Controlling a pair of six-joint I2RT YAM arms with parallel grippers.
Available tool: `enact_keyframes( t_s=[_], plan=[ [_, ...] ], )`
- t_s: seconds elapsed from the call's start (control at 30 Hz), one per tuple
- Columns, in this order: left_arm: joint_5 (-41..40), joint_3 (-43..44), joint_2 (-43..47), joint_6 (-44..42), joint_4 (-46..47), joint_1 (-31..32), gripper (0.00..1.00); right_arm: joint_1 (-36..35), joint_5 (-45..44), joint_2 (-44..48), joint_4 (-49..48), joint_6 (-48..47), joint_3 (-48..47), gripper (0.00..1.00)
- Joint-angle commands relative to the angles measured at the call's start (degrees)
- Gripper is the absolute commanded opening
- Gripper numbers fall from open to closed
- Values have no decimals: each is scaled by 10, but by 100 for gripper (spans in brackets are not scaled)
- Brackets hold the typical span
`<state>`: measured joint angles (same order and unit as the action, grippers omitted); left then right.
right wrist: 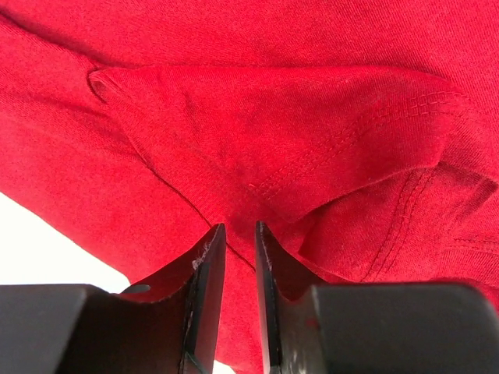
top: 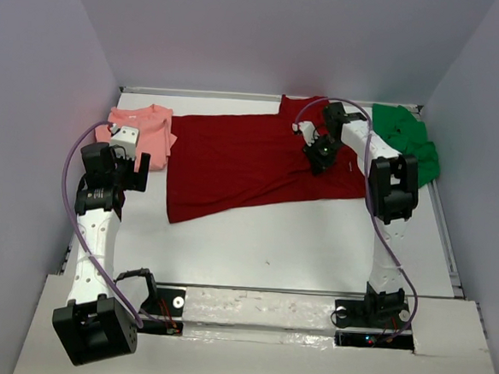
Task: Fold and stack the t-shirts
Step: Fold the tshirt
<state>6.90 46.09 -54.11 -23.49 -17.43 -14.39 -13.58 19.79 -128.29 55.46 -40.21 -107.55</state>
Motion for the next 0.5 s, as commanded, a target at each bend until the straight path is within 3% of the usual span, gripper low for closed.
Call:
enact_keyframes(
  t_s=[0.0,0.2,0.47],
  plan=[
    [0,0,16,-1,6,-5,99,-5,-7,-6,3,-3,-34,29],
    [0,-2,14,-1,6,-5,99,-5,-18,-20,-5,0,-57,36],
    [0,1,9,-2,6,-5,99,-5,-22,-47,-2,-1,-93,36]
  ],
)
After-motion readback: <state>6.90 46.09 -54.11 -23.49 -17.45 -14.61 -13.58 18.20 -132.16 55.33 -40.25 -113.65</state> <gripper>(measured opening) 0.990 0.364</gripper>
